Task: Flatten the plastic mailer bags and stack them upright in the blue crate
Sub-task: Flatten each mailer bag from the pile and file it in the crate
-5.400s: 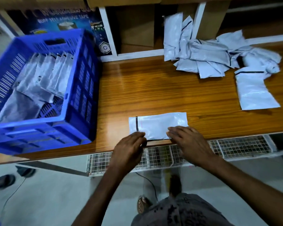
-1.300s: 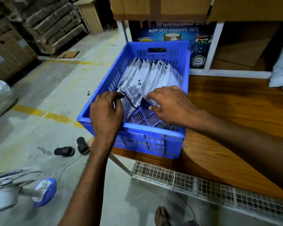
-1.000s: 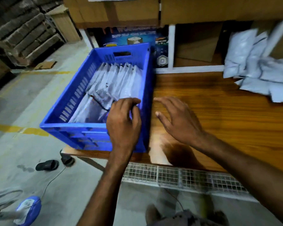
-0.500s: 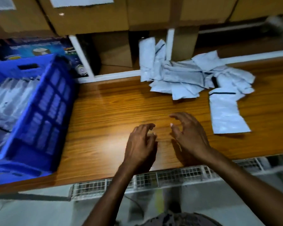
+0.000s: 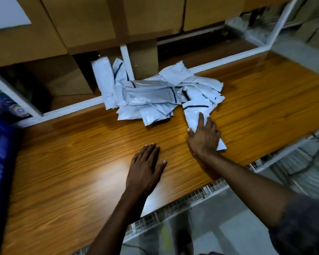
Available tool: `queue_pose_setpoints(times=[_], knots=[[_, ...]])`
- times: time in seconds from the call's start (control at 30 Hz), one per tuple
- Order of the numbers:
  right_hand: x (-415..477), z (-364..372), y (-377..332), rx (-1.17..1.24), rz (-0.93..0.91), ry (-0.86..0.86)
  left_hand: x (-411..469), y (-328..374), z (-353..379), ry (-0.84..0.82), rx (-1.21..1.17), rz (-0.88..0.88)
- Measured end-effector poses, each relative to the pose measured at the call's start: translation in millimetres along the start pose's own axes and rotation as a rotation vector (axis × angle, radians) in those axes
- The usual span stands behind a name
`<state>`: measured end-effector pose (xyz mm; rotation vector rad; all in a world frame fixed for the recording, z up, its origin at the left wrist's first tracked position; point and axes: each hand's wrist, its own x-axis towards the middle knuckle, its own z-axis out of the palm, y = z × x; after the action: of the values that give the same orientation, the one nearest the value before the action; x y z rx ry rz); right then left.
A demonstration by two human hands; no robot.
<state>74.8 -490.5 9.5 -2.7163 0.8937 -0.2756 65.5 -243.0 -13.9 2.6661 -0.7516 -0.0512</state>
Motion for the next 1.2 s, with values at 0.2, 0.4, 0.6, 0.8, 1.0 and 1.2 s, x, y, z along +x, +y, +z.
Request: queue_pose_setpoints(times=[0.2, 0.4, 0.6, 0.8, 1.0, 1.2], knots=[[-35.6, -30.0, -8.9, 0.106, -0.235, 0.259, -20.4, -33.2, -16.3, -0.006, 0.029, 0.051], [-110.2, -46.8, -78.8, 0.267, -0.71, 0.285, -95.1, -135.2, -60.9, 0.109, 0.045, -0.157], [-198.3, -21.1, -149.4, 0.172, -1.172, -0.059, -184.5, -208.7, -92.3, 0.272, -0.053, -0.282], [-214.1, 1.4, -182.4, -0.279, -1.264, -0.386, -191.9, -211.7, -93.6, 0.397, -0.287, -0.356], [-217.3, -21.2, -184.5, -0.002, -0.909, -0.156, -181.2, -186.8, -114.1, 0.466, -0.335, -0.318], [-255.0, 16.1, -183.4, 0.007, -0.583, -0.52, -152.6, -143.0, -102.0, 0.084, 0.098, -0.067]])
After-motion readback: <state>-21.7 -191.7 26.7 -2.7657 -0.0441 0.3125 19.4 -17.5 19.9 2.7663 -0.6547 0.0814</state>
